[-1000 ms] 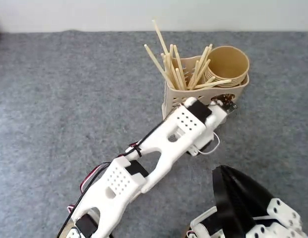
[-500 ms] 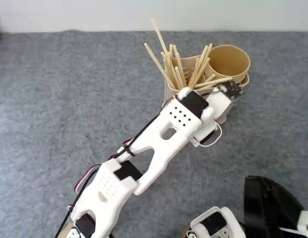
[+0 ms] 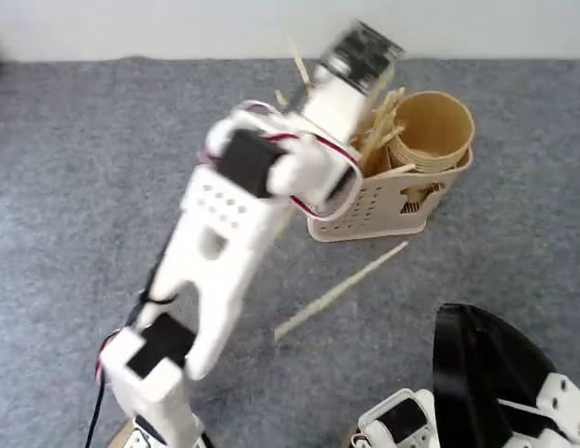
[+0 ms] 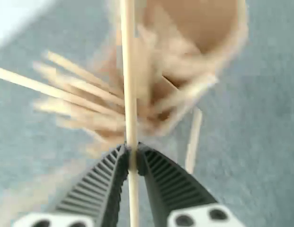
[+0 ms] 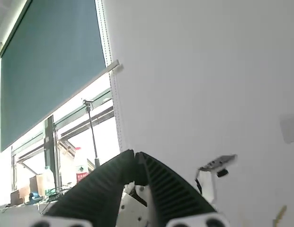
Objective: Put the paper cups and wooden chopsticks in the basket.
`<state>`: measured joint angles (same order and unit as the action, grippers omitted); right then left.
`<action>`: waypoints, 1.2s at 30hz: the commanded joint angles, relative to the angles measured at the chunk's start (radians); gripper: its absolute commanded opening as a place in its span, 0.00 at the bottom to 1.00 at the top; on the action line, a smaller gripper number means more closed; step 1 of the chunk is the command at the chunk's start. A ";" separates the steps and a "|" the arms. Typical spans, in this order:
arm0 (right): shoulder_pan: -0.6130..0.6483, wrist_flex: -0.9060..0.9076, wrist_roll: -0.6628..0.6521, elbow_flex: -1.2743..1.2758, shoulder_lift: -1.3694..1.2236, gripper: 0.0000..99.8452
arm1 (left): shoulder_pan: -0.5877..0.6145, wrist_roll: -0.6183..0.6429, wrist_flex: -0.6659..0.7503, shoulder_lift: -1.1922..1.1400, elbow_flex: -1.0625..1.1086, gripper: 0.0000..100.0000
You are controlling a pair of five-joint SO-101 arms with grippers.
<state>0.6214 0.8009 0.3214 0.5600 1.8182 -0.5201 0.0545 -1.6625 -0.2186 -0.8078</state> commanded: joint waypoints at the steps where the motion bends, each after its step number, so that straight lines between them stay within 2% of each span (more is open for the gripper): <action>1: 0.001 0.074 -0.014 0.006 -0.004 0.01 | 0.061 -0.009 0.060 0.140 -0.048 0.01; 10: 0.001 0.117 -0.014 0.166 -0.002 0.01 | 0.081 0.003 0.193 0.284 -0.047 0.01; 16: -0.001 0.125 -0.015 0.201 -0.002 0.01 | 0.084 0.203 0.368 0.310 -0.042 0.01; 23: -0.001 0.185 -0.015 0.193 -0.002 0.01 | 0.089 0.359 0.591 0.247 -0.010 0.01; 31: -0.001 0.312 -0.020 0.058 -0.002 0.01 | 0.130 0.482 0.819 0.150 0.159 0.01; 36: -0.001 0.367 -0.028 0.012 -0.002 0.01 | 0.153 0.505 0.990 0.112 0.331 0.01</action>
<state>0.6214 1.1523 0.3107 0.6137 1.8182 -0.3805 0.5424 -0.7772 -0.1082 -0.5363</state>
